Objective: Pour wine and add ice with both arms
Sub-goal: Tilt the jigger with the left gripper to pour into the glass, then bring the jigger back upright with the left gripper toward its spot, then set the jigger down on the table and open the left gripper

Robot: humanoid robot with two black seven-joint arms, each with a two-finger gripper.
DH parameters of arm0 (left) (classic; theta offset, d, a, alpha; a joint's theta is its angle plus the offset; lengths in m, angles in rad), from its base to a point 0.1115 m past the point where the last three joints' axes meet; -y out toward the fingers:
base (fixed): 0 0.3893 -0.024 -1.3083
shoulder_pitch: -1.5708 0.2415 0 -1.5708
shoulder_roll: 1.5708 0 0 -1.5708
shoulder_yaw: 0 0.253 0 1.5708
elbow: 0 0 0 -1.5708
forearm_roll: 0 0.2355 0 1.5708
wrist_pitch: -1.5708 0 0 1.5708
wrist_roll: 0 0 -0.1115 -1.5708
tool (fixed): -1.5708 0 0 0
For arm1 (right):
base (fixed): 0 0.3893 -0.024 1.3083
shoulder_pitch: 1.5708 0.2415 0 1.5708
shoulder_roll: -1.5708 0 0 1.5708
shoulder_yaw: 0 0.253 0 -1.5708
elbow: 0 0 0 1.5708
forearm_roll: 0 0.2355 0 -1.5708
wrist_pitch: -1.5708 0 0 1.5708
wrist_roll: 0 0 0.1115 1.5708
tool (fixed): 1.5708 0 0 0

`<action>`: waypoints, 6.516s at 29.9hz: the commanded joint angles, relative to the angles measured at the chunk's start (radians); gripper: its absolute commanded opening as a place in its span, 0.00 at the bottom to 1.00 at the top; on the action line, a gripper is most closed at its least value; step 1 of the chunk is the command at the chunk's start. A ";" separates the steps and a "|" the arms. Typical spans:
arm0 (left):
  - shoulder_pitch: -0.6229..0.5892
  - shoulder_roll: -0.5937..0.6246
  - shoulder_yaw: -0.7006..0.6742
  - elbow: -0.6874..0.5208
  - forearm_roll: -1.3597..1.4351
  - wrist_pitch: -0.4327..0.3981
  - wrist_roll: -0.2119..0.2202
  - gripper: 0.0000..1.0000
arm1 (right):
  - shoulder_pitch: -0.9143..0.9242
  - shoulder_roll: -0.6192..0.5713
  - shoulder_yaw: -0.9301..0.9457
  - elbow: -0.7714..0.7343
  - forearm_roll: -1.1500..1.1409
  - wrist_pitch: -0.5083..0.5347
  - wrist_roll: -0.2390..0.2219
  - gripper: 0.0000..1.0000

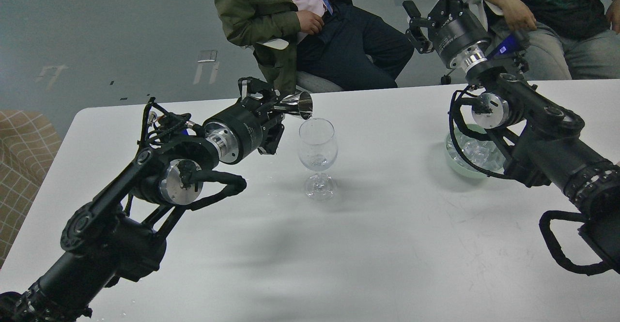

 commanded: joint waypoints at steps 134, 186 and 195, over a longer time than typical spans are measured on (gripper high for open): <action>0.511 -0.162 -0.758 0.425 -0.530 -0.472 -0.131 0.40 | -0.009 0.007 -0.002 0.002 0.002 0.000 0.000 1.00; 0.677 -0.047 -0.865 0.409 -0.529 -0.640 -0.006 0.98 | -0.015 0.000 -0.002 0.009 0.002 0.000 0.000 1.00; 0.669 0.184 -0.913 0.473 -0.511 -0.667 -0.044 0.98 | -0.014 -0.003 -0.002 0.009 0.002 0.002 0.000 1.00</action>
